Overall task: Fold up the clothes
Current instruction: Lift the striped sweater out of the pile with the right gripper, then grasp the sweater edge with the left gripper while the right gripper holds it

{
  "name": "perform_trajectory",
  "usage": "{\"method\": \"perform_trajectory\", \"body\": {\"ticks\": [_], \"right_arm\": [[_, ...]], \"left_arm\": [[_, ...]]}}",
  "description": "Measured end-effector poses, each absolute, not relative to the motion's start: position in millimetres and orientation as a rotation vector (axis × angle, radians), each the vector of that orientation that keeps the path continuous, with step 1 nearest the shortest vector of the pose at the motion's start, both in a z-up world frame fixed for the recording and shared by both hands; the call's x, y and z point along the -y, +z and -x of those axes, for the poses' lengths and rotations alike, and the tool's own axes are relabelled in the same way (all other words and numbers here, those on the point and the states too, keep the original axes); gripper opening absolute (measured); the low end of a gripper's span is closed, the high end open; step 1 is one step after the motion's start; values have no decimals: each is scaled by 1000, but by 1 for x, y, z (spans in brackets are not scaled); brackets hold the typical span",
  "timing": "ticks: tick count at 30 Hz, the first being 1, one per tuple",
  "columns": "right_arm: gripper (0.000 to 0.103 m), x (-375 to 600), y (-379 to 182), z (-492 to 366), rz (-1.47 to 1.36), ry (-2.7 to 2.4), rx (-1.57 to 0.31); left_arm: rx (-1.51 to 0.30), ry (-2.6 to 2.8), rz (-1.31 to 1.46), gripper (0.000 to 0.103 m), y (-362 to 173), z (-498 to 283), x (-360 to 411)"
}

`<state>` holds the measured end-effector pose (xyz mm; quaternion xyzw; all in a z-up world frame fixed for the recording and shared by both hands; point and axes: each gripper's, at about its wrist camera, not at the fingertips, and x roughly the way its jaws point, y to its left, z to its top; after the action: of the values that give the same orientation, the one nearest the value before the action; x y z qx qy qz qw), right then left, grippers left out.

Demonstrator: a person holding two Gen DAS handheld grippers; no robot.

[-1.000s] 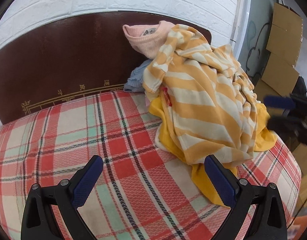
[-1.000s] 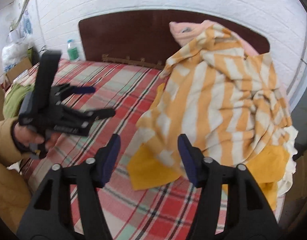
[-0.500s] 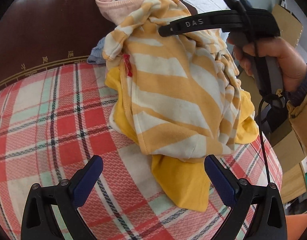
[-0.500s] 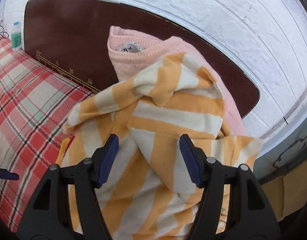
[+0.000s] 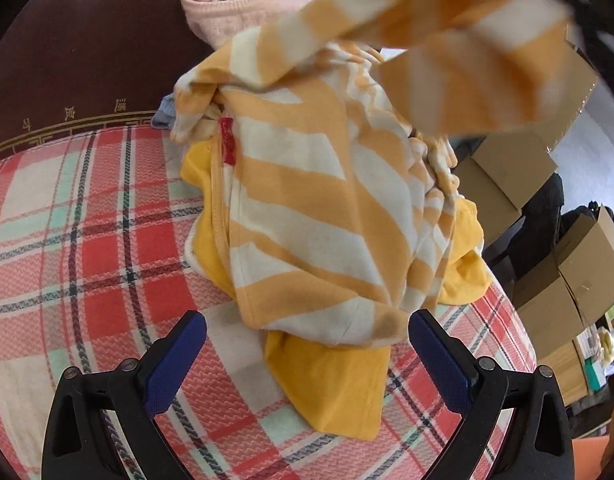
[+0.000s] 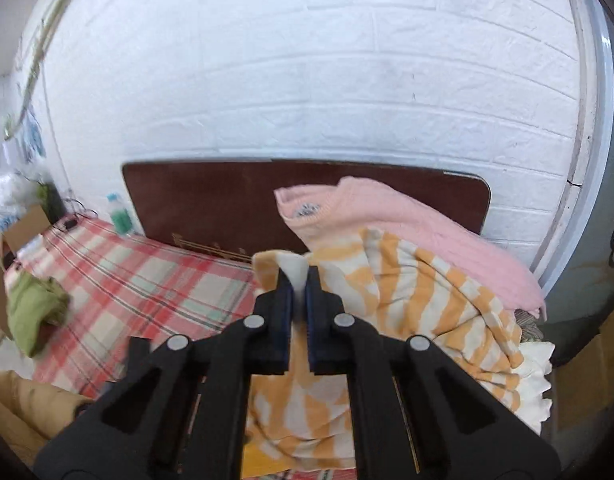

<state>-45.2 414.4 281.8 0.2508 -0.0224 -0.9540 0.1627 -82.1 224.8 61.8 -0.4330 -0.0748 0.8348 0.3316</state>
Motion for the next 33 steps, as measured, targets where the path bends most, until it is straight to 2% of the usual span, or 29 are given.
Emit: {"method": "perform_trajectory", "body": {"ticks": [3,8,13,17,22,28,31,32,33], "right_arm": [[7,-400,308,9,-609,-2671,114],[7,-385,352,-48,-443,-2585,189],[7,-376,381,-105,-280,-2538,194],[7,-382,378,-127,-268,-2566,210],[7,-431,321,-109,-503,-2734,277],[7,-503,172,-70,-1246,-2945,233],[16,-513,111,-58,-1575,-2976,18],[23,-513,95,-55,-1667,-2982,-70],[25,-506,86,-54,-1682,-2968,-145]], "left_arm": [[205,2200,1124,98,63,80,-223],[207,2260,1110,98,67,70,-208],[118,2393,987,98,82,50,-198],[12,2416,889,98,91,35,-211],[-81,2415,915,98,84,38,-221],[-92,2439,957,98,74,40,-199],[-102,2437,1007,98,68,42,-186],[-102,2434,1013,98,66,43,-183],[-102,2430,1017,98,65,44,-180]]}}
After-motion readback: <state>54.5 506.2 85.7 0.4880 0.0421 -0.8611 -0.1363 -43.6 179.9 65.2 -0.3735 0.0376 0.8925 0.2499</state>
